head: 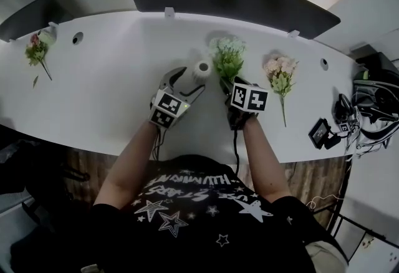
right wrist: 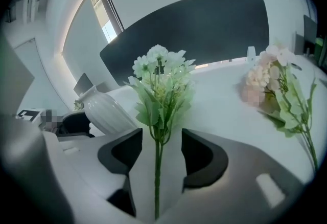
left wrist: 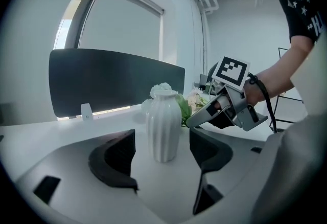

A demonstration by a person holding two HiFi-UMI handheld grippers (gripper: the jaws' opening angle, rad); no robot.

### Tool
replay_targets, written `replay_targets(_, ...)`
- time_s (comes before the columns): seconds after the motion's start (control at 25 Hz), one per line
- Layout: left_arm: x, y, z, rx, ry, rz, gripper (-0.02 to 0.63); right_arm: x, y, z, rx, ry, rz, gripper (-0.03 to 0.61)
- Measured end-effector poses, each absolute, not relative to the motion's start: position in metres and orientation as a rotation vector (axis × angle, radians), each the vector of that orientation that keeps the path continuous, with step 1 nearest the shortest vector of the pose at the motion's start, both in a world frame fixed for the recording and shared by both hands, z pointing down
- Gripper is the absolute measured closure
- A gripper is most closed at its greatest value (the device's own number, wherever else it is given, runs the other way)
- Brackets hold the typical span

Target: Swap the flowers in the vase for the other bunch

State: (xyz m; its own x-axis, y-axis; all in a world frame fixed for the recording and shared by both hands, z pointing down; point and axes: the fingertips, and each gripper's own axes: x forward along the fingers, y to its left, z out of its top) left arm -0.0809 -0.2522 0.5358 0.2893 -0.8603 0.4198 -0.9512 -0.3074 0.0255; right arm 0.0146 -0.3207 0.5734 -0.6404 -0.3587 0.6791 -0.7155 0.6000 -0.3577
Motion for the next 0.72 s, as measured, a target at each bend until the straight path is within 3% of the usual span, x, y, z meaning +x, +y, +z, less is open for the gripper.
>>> replay_targets(0.36, -0.1, -0.209, 0.516, 2.268, -1.623, 0.35, 0.298, 0.035, -0.306, 0.529, 1.132, -2.319, 0.771, 0.366)
replay_targets(0.48, -0.109, -0.194, 0.502, 2.259, -1.656, 0.28, 0.302, 0.033, -0.293, 0.513, 1.171, -2.353, 0.762, 0.434)
replay_targets(0.52, -0.111, -0.189, 0.498, 2.263, -1.668, 0.271, 0.323, 0.032, -0.288, 0.509, 1.18, -2.362, 0.754, 0.464)
replay_targets(0.6, -0.118, -0.177, 0.492, 2.272, -1.697, 0.26, 0.438, 0.028, -0.277, 0.502, 1.19, -2.376, 0.744, 0.504)
replay_targets(0.72, -0.129, -0.16, 0.486, 2.258, -1.733, 0.226, 0.547, 0.017, -0.258, 0.495, 1.175, -2.397, 0.743, 0.557)
